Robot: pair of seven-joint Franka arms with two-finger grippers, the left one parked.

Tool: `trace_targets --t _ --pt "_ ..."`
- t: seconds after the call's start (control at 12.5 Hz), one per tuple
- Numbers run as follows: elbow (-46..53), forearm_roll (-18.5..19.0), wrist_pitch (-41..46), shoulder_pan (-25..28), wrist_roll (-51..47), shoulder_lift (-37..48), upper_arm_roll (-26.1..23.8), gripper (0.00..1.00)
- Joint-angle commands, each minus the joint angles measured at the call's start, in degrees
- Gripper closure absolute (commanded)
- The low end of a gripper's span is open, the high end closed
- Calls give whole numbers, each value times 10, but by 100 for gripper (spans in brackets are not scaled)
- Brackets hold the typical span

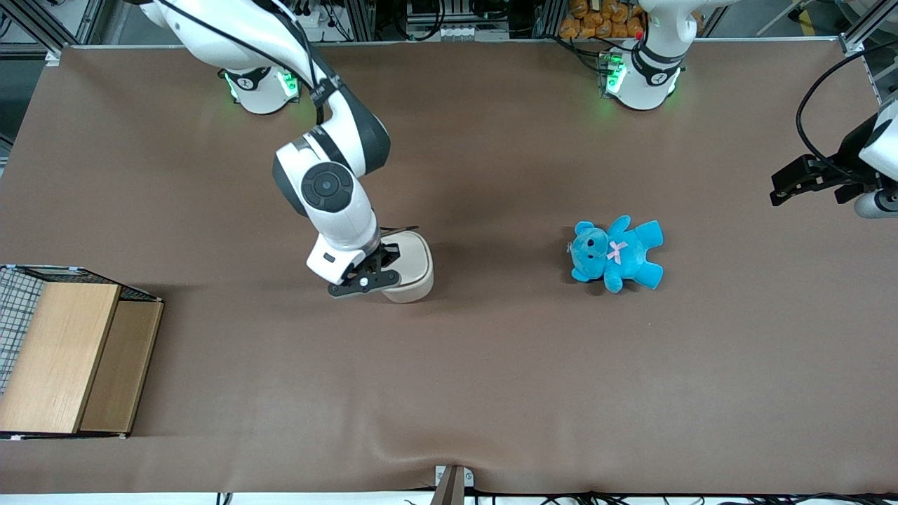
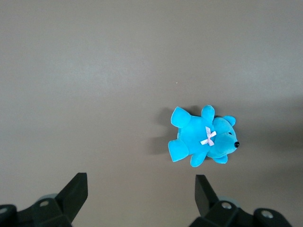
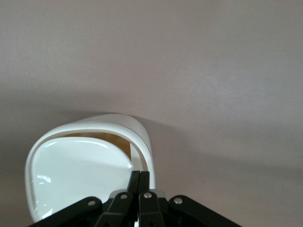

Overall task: Open trash can with right arm
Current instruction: 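Grip the lid rim with the right gripper and tilt it upward, then release the raised lid and lift the right gripper away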

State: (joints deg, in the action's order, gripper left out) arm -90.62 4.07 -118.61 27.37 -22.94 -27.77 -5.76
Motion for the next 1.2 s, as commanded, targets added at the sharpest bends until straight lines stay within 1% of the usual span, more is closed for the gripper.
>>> trace_targets --t 0.0,0.08,0.16,0.24,0.4,0.56,0.64,0.88,0.96,1.12 --pt "27 -16 72 -19 -2 43 -2 79" --pt "29 -16 86 -31 -1 56 0 57" --pt "29 -16 100 -48 -1 73 2 20" --pt "26 -15 111 -64 -1 91 8 0" --pt "20 -16 126 -86 6 128 25 0" --pt "10 -16 139 -111 39 168 30 0" --pt "4 -16 147 -120 53 188 42 0" --pt "4 -16 194 -137 140 236 80 0" --pt "4 -17 209 -143 154 251 93 0" --pt "-5 -23 232 -167 198 277 101 0"
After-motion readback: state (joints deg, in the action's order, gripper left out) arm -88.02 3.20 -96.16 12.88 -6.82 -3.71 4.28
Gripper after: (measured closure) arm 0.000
